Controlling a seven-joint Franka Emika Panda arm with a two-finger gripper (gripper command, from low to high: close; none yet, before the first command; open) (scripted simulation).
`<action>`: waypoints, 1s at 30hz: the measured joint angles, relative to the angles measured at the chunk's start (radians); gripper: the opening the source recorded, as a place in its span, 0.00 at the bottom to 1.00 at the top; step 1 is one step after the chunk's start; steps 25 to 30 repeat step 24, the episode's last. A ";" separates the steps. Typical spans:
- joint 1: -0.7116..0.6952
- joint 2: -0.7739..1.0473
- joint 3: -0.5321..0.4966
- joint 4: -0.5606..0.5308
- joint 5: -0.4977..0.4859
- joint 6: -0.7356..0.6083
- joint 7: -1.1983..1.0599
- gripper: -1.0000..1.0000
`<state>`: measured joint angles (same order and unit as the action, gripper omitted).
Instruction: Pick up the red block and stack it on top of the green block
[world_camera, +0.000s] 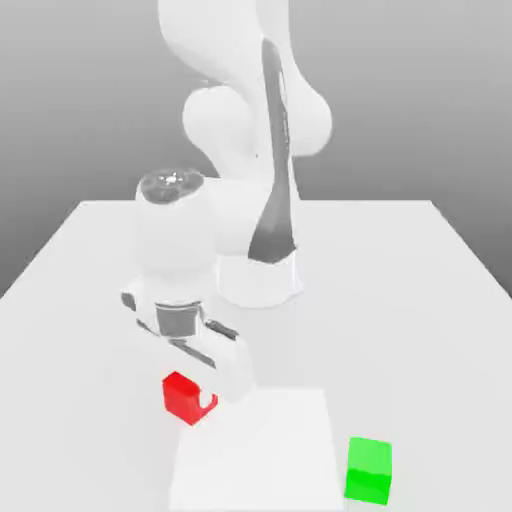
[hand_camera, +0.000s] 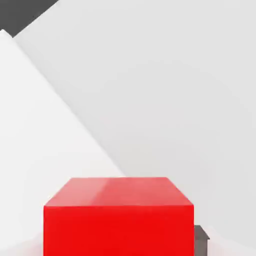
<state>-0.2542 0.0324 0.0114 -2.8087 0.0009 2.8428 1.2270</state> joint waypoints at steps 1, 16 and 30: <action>-0.002 -0.025 0.007 0.001 0.000 -0.026 -0.006 0.00; 0.200 0.099 0.311 0.313 -0.083 -0.223 -0.274 0.00; 0.248 0.253 0.253 0.332 -0.192 -0.097 -0.206 1.00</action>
